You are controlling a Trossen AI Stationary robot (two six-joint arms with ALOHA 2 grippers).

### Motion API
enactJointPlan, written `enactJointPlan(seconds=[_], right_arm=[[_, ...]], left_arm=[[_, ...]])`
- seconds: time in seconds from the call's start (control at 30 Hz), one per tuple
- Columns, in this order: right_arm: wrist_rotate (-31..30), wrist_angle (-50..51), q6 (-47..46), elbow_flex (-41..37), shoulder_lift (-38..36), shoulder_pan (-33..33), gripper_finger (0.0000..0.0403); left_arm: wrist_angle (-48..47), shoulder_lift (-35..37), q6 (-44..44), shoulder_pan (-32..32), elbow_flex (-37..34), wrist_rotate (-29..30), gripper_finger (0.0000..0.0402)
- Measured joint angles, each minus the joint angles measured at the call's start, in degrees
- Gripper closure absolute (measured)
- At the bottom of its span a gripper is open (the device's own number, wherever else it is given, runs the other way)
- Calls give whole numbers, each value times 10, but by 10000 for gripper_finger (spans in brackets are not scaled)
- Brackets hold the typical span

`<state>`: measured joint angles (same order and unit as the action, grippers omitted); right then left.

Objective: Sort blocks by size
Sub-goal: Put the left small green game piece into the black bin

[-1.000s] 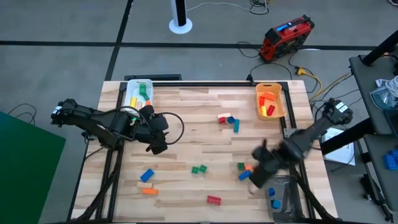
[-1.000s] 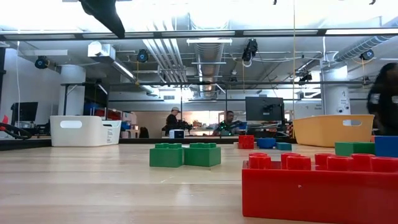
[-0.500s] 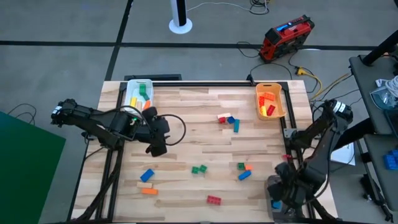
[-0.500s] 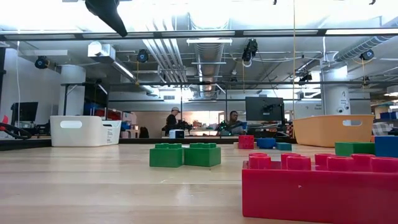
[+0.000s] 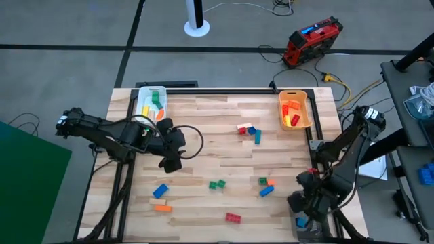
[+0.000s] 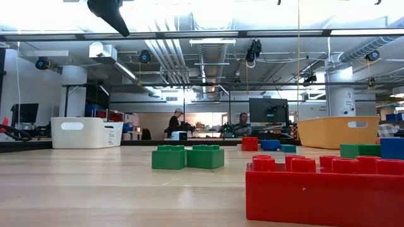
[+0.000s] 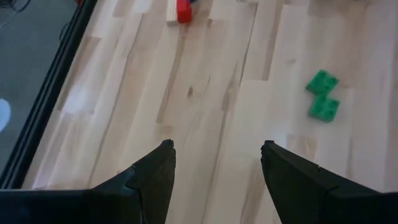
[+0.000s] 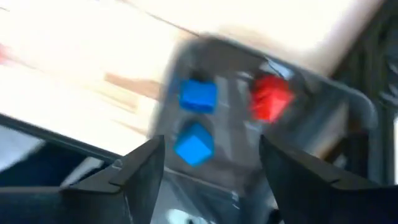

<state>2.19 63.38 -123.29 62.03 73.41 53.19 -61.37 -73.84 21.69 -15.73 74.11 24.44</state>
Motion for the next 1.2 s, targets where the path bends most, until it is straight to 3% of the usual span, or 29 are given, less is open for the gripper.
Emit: enactJointPlan(seconds=[0.17,0.47,0.63,0.8,1.2], right_arm=[[-67,9,73,5,-18,-67,180],[-119,6,265,5,-25,-218,213],[-133,5,330,5,-25,-273,218],[-139,4,367,5,-28,-302,203],[-163,6,374,5,-41,-312,132]], left_arm=[[58,-9,-16,0,0,-9,189],[152,-79,-42,-4,0,-82,189],[170,-127,-113,-10,0,-125,189],[187,-160,-170,-12,0,-180,189],[378,-211,-173,-29,-78,-209,189]])
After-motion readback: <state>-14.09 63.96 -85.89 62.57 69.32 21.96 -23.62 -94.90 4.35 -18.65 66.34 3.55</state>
